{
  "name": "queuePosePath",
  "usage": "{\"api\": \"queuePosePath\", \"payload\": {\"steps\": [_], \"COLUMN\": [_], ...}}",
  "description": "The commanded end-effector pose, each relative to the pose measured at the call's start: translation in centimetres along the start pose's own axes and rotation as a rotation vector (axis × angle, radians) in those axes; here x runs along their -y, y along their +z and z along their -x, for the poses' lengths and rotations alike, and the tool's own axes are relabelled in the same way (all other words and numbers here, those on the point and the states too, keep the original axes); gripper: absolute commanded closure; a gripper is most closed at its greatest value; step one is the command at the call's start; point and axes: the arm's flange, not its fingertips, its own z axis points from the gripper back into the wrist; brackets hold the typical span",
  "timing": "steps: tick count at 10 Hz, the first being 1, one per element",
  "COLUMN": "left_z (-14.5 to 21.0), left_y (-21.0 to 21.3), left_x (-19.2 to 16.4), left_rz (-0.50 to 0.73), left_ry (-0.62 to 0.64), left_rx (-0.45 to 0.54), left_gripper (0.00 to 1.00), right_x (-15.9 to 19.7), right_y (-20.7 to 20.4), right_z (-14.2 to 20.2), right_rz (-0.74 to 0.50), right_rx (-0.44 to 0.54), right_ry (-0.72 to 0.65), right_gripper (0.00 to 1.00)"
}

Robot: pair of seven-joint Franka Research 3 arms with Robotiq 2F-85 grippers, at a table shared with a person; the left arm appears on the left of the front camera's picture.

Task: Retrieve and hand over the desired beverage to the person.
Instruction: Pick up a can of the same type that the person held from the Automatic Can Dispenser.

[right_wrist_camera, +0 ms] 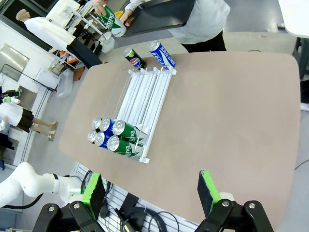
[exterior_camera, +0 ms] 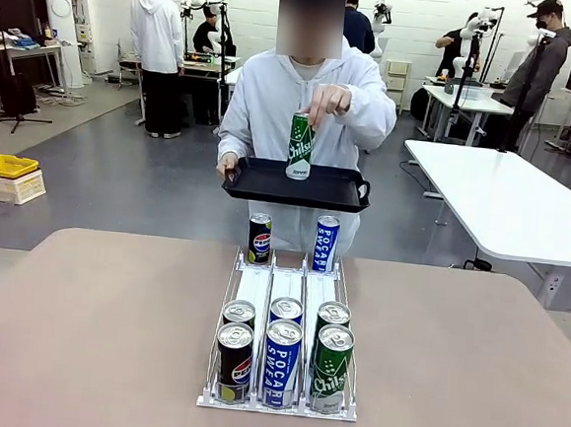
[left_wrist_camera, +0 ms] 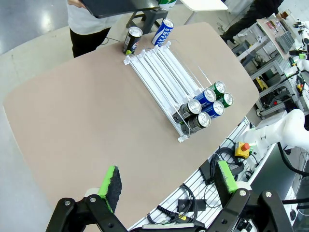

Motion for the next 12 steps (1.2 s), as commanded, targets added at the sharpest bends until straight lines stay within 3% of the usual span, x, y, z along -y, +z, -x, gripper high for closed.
{"api": "queuePosePath", "payload": {"steps": [1, 12], "left_z": [-0.03, -0.03], "left_y": [0.14, 0.14], "left_x": [-0.11, -0.11], "left_rz": [0.017, 0.017], "left_ry": [-0.017, -0.017], "left_rx": [0.004, 0.004], "left_gripper": [0.0, 0.0], "right_x": [-0.04, -0.04], "right_y": [-0.16, -0.16], "right_z": [-0.12, -0.12], "right_rz": [-0.025, -0.025], "right_rx": [0.002, 0.002], "right_ry": [0.008, 0.008], "right_gripper": [0.0, 0.0]}}
